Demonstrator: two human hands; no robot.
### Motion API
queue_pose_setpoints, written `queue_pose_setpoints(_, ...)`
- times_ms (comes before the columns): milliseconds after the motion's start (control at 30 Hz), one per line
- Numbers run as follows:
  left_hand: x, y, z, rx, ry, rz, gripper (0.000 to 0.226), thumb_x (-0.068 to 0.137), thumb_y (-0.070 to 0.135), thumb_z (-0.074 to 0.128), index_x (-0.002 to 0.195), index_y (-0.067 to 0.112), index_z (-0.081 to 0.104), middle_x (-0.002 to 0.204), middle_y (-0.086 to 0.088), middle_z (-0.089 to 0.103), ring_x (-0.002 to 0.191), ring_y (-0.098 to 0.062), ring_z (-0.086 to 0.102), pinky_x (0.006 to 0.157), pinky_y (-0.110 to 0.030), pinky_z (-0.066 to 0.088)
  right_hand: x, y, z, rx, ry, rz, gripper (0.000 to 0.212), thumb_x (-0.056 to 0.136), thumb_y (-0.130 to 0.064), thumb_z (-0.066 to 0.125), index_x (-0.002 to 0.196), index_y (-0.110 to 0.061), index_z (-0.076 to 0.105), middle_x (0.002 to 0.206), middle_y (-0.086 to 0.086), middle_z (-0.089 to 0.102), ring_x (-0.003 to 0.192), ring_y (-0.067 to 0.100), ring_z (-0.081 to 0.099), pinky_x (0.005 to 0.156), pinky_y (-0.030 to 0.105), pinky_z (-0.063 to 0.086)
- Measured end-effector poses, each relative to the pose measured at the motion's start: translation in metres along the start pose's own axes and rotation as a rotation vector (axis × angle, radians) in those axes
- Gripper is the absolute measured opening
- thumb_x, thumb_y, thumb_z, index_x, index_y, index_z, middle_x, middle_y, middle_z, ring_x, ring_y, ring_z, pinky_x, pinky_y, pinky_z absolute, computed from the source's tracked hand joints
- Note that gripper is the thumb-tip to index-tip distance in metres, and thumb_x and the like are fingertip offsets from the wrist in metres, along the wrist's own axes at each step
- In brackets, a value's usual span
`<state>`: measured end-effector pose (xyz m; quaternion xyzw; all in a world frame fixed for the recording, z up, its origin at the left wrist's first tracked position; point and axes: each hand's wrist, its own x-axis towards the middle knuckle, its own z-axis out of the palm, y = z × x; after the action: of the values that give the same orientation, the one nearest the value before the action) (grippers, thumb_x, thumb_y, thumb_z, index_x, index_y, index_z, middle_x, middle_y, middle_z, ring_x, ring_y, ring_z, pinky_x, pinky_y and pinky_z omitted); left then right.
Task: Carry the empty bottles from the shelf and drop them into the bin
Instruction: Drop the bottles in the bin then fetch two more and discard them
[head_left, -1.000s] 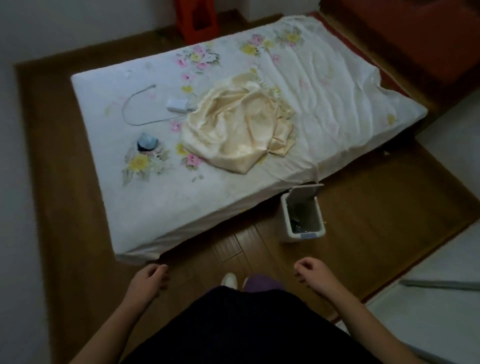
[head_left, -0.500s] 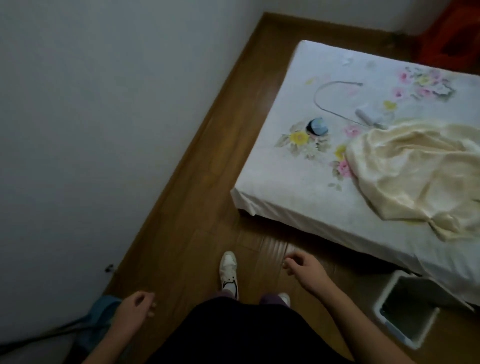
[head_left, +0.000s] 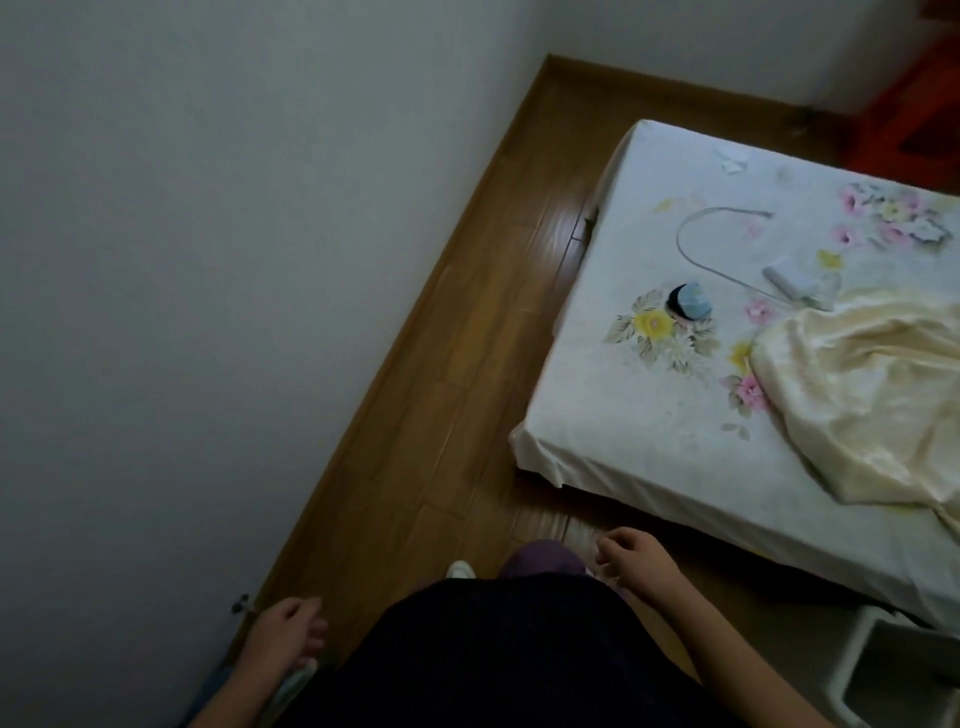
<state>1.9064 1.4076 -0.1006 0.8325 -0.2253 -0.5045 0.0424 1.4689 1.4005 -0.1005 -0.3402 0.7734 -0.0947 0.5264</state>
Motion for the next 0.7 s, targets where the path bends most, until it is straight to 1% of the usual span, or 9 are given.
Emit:
queue_pose_setpoints(67, 0.010, 0.046, -0.006, 0.053, -0.032, 0.086, 0.021, 0.100, 0.019, 0.053, 0.093, 0.005, 0.066, 0.086, -0.013, 0.071, 0.068, -0.028, 0.064, 0.061, -0.031, 0.044, 0.008, -0.002, 0.004, 0.010, 0.010, 0.052, 0.017, 0.096, -0.019, 0.056, 0.091, -0.010, 0.068, 0.083, 0.009, 0.071, 0.069, 0.019, 0.065, 0.063, 0.030, 0.051)
queue_pose_setpoints(133, 0.020, 0.091, -0.007, 0.143, -0.097, 0.166, 0.020, 0.101, 0.023, 0.051, 0.094, 0.010, 0.066, 0.091, -0.009, 0.071, 0.075, -0.024, 0.066, 0.063, -0.030, 0.045, 0.018, -0.001, 0.005, 0.021, -0.002, 0.114, 0.018, 0.096, -0.017, 0.056, 0.087, -0.007, 0.068, 0.077, 0.009, 0.071, 0.063, 0.017, 0.063, 0.062, 0.031, 0.049)
queue_pose_setpoints(200, 0.032, 0.133, -0.006, 0.262, -0.149, 0.257, 0.019, 0.101, 0.026, 0.051, 0.094, 0.017, 0.066, 0.095, -0.004, 0.071, 0.080, -0.020, 0.068, 0.063, -0.029, 0.048, 0.032, -0.003, 0.003, 0.031, -0.016, 0.176, 0.020, 0.096, -0.014, 0.056, 0.086, -0.002, 0.068, 0.078, 0.015, 0.072, 0.061, 0.017, 0.062, 0.060, 0.032, 0.048)
queue_pose_setpoints(267, 0.047, 0.171, -0.004, 0.348, -0.158, 0.341, 0.018, 0.100, 0.028, 0.053, 0.092, 0.020, 0.066, 0.092, -0.001, 0.071, 0.080, -0.017, 0.069, 0.065, -0.028, 0.050, 0.049, -0.011, 0.000, 0.037, -0.017, 0.226, 0.020, 0.097, -0.014, 0.056, 0.090, 0.000, 0.068, 0.080, 0.019, 0.071, 0.062, 0.019, 0.062, 0.058, 0.032, 0.048)
queue_pose_setpoints(333, 0.069, 0.205, -0.005, 0.389, -0.123, 0.403, 0.017, 0.098, 0.029, 0.056, 0.086, 0.024, 0.067, 0.085, 0.001, 0.073, 0.076, -0.017, 0.071, 0.067, -0.032, 0.053, 0.072, -0.028, -0.007, 0.055, -0.024, 0.261, 0.021, 0.098, -0.016, 0.055, 0.094, 0.001, 0.067, 0.078, 0.014, 0.068, 0.063, 0.019, 0.060, 0.054, 0.028, 0.045)
queue_pose_setpoints(400, 0.091, 0.234, -0.011, 0.392, -0.076, 0.413, 0.019, 0.096, 0.029, 0.058, 0.081, 0.024, 0.068, 0.078, -0.001, 0.074, 0.070, -0.019, 0.071, 0.068, -0.036, 0.055, 0.100, -0.050, -0.015, 0.067, -0.038, 0.271, 0.021, 0.098, -0.016, 0.054, 0.094, 0.000, 0.066, 0.076, 0.010, 0.066, 0.063, 0.018, 0.058, 0.051, 0.026, 0.042)
queue_pose_setpoints(533, 0.123, 0.280, -0.035, 0.402, -0.015, 0.362, 0.022, 0.093, 0.020, 0.061, 0.073, 0.014, 0.068, 0.068, -0.007, 0.074, 0.065, -0.025, 0.071, 0.070, -0.041, 0.056, 0.158, -0.120, -0.038, 0.051, -0.065, 0.217, 0.023, 0.096, -0.013, 0.055, 0.078, -0.005, 0.066, 0.066, 0.006, 0.064, 0.056, 0.018, 0.055, 0.055, 0.030, 0.041)
queue_pose_setpoints(633, 0.138, 0.316, -0.052, 0.343, 0.019, 0.320, 0.022, 0.090, 0.020, 0.063, 0.073, 0.008, 0.068, 0.068, -0.011, 0.074, 0.063, -0.030, 0.071, 0.067, -0.041, 0.056, 0.197, -0.197, -0.057, 0.036, -0.078, 0.123, 0.019, 0.095, -0.014, 0.055, 0.088, -0.004, 0.069, 0.079, 0.009, 0.072, 0.062, 0.017, 0.062, 0.056, 0.023, 0.047)
queue_pose_setpoints(700, 0.149, 0.343, -0.061, 0.313, 0.039, 0.303, 0.021, 0.091, 0.020, 0.063, 0.074, 0.008, 0.068, 0.068, -0.009, 0.075, 0.057, -0.025, 0.069, 0.059, -0.033, 0.051, 0.220, -0.248, -0.071, 0.040, -0.074, 0.066, 0.018, 0.095, -0.018, 0.055, 0.096, -0.007, 0.069, 0.088, 0.008, 0.073, 0.070, 0.017, 0.066, 0.061, 0.024, 0.049)
